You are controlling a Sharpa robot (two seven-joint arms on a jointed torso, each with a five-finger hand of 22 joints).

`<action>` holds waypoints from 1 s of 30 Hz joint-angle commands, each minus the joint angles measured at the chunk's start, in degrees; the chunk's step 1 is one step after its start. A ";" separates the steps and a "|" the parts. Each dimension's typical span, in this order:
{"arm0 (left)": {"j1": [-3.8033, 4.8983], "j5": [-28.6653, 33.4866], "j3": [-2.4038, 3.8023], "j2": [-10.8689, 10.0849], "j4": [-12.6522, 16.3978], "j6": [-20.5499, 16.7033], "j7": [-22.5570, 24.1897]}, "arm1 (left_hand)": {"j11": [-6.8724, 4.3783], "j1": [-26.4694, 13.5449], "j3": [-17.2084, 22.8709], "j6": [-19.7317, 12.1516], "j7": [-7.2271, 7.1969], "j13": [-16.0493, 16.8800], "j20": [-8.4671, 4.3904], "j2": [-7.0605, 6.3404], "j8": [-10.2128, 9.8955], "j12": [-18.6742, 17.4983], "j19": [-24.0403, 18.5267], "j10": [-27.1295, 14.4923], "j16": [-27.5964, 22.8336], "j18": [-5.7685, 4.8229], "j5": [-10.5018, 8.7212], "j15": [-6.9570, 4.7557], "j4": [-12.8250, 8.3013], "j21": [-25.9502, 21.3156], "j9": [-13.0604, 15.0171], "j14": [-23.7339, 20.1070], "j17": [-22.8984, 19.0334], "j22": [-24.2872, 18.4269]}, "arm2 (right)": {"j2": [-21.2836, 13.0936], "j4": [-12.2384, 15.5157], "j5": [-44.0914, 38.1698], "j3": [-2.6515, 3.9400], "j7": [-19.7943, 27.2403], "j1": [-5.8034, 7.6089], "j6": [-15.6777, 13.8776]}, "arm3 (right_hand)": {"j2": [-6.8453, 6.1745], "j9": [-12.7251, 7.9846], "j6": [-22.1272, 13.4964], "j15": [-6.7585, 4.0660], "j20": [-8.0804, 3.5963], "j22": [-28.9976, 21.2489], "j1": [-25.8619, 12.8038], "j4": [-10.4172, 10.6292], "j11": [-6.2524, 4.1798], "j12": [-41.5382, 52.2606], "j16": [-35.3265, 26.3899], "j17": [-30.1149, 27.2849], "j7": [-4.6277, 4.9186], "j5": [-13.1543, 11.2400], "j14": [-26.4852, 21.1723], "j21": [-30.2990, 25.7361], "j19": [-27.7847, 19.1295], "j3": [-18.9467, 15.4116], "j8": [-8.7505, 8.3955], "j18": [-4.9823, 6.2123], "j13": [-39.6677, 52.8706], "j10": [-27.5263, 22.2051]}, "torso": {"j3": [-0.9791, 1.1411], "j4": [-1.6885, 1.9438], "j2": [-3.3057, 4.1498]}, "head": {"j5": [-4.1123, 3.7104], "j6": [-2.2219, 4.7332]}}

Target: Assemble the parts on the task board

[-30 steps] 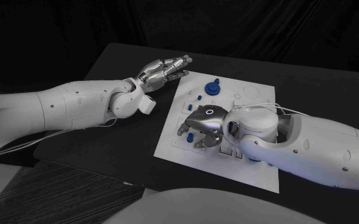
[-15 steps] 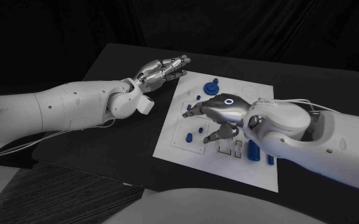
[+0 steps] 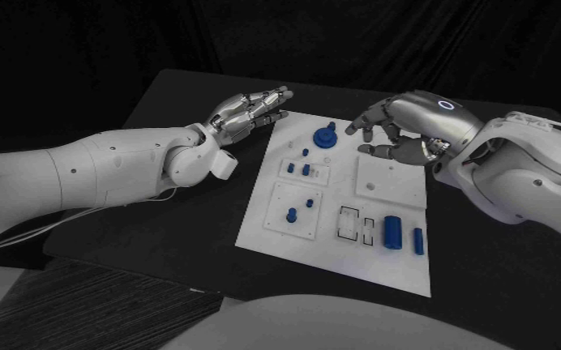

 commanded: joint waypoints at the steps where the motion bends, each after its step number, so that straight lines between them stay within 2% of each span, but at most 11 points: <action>1: -0.15 0.34 0.05 0.32 -0.10 0.79 2.75 | 0.43 0.61 0.31 0.14 0.16 0.05 0.36 -0.14 0.25 0.20 0.16 0.04 0.01 0.68 0.38 -0.20 0.04 0.14 0.07 0.07 -0.05 0.09 | -1.25 -0.85 4.50 0.00 -3.98 0.20 2.56 | -0.56 0.33 2.22 -0.73 -1.13 6.82 -4.24 1.62 -1.69 24.53 8.22 15.00 -1.11 -3.31 7.19 10.86 4.52 -1.43 0.10 -2.13 45.36 29.55 | -0.10 -0.07 -0.09 | -0.39 0.02; 3: -0.22 0.34 0.05 0.43 -0.15 0.86 2.72 | 0.43 0.63 0.32 0.12 0.16 0.05 0.37 -0.14 0.24 0.20 0.17 0.04 0.01 0.68 0.40 -0.20 0.03 0.14 0.07 0.07 -0.05 0.10 | -1.75 -1.34 4.71 0.00 -6.49 0.12 5.30 | -0.40 1.08 4.96 -1.09 -1.46 9.00 -7.79 3.84 -2.03 28.10 13.92 26.48 -1.42 -3.37 11.92 20.81 8.44 -2.84 1.27 -3.87 58.40 38.98 | -0.11 -0.09 -0.10 | -0.72 0.02; 4: -0.26 0.34 0.05 0.50 -0.17 0.90 2.71 | 0.43 0.63 0.32 0.12 0.16 0.05 0.37 -0.14 0.24 0.20 0.17 0.04 0.01 0.68 0.40 -0.20 0.03 0.14 0.07 0.07 -0.05 0.10 | -1.98 -1.59 4.73 0.00 -8.23 0.01 7.19 | 0.44 1.68 7.45 -0.94 -1.30 10.16 -15.03 4.52 -1.04 28.54 16.80 33.19 -2.56 -3.12 14.43 26.26 10.50 -4.86 2.24 -4.87 60.46 40.48 | -0.07 -0.14 -0.04 | -0.87 0.02; 5: -0.30 0.34 0.05 0.55 -0.19 0.93 2.70 | 0.43 0.67 0.35 0.16 0.17 0.06 0.39 -0.13 0.26 0.20 0.20 0.04 0.01 0.68 0.44 -0.22 0.02 0.17 0.08 0.07 -0.04 0.16 | -2.13 -1.78 4.65 0.00 -9.58 -0.10 8.57 | -0.34 2.22 8.93 -1.02 -1.74 10.80 -19.53 5.50 -1.68 28.54 16.80 33.19 -1.83 -7.01 14.43 29.30 11.53 -6.02 2.82 -5.21 60.46 40.48 | -0.07 -0.21 -0.03 | -1.00 0.02; 9: -0.50 0.33 0.05 0.69 -0.28 1.08 2.69 | 0.44 0.68 0.36 0.15 0.17 0.06 0.40 -0.14 0.26 0.21 0.22 0.06 0.02 0.68 0.44 -0.22 0.02 0.18 0.07 0.07 -0.04 0.19 | -2.71 -2.22 4.41 0.00 -15.52 -0.78 14.20 | -0.37 4.18 13.32 -2.19 -2.71 12.26 -36.83 5.86 -2.89 28.54 16.80 33.19 -3.38 -7.40 14.43 35.98 13.57 -5.88 4.41 -6.32 60.46 40.48 | 0.01 -0.31 0.03 | -1.55 0.02; 10: -0.53 0.33 0.05 0.70 -0.29 1.10 2.70 | 0.44 0.68 0.36 0.15 0.17 0.06 0.40 -0.14 0.26 0.21 0.22 0.06 0.02 0.68 0.44 -0.22 0.02 0.18 0.07 0.07 -0.04 0.19 | -2.76 -2.26 4.40 0.00 -16.05 -0.86 14.66 | -0.55 4.36 13.45 -2.38 -3.01 12.32 -38.44 5.82 -3.14 28.54 16.80 33.19 -3.54 -7.45 14.43 36.34 13.66 -5.25 4.26 -6.35 60.46 40.48 | 0.01 -0.33 0.04 | -1.59 0.02; 12: -0.63 0.33 0.05 0.68 -0.31 1.17 2.78 | 0.66 0.73 0.44 0.42 0.34 0.12 0.50 -0.13 0.39 0.37 0.29 0.25 0.04 0.66 0.31 -0.34 0.13 0.22 0.11 0.10 -0.03 0.22 | -2.95 -2.42 4.35 -0.01 -18.19 -1.25 16.27 | -0.99 5.22 15.13 -2.94 -3.48 12.70 -42.82 5.92 -3.47 28.54 16.80 33.19 -4.06 -11.53 14.43 38.02 14.10 -5.53 4.48 -6.66 60.46 40.48 | 0.04 -0.36 0.06 | -1.87 0.02; 15: -0.74 0.33 0.05 0.61 -0.33 1.15 2.92 | 0.83 0.72 0.47 0.57 0.47 0.22 0.53 -0.14 0.47 0.64 0.32 0.60 0.04 0.63 0.22 -0.43 0.21 0.24 0.13 0.11 -0.03 0.24 | -3.31 -2.45 4.31 -0.01 -20.70 -2.00 18.13 | 1.96 6.29 17.64 -3.75 -4.07 12.99 -46.88 5.66 -4.15 28.54 16.80 33.19 -4.82 -12.44 14.43 39.29 14.40 -8.38 4.92 -6.89 60.46 40.48 | 0.04 -0.26 0.06 | -2.07 0.02; 18: -0.82 0.33 0.05 0.48 -0.32 1.03 3.08 | 0.86 0.71 0.47 0.58 0.49 0.24 0.53 -0.14 0.48 0.70 0.30 0.67 0.04 0.63 0.20 -0.45 0.22 0.22 0.13 0.10 -0.03 0.16 | -3.56 -2.42 4.29 -0.01 -23.20 -2.72 20.51 | 3.40 7.18 19.51 -4.38 -4.75 13.32 -48.25 5.75 -4.60 28.54 16.80 33.19 -5.38 -12.69 14.43 40.55 14.79 -10.91 5.20 -7.14 60.46 40.48 | 0.02 -0.15 0.02 | -2.28 0.02; 23: -0.98 0.33 0.05 0.30 -0.21 0.71 3.75 | 1.19 0.88 0.47 1.54 0.72 0.40 0.55 -0.28 0.90 1.24 0.11 1.43 0.12 0.50 0.22 -0.51 0.20 0.09 0.24 0.22 0.02 -0.28 | -3.84 -2.07 4.28 -0.02 -26.18 -3.80 23.65 | 9.25 9.02 22.58 -4.90 -5.38 14.07 -54.43 5.64 -5.56 28.54 16.80 33.19 -6.36 -13.18 14.43 43.22 15.73 -18.64 4.65 -7.74 60.46 40.48 | 0.05 -0.09 0.02 | -2.97 0.02; 30: -1.21 0.33 0.05 0.10 0.03 0.37 4.49 | 1.39 1.13 0.47 2.24 0.85 0.57 0.54 -0.31 1.22 1.87 0.07 2.30 0.33 0.48 0.31 -0.55 0.22 0.07 0.29 0.50 0.13 -0.36 | -4.46 -0.59 6.80 -0.02 -30.11 -4.62 26.34 | 11.69 9.83 22.15 -5.23 -5.63 14.21 -51.74 5.61 -5.40 28.54 16.80 33.19 -6.13 -10.01 14.43 43.75 15.90 -21.66 3.05 -7.84 60.46 40.48 | 0.02 -0.10 -0.05 | -3.31 0.02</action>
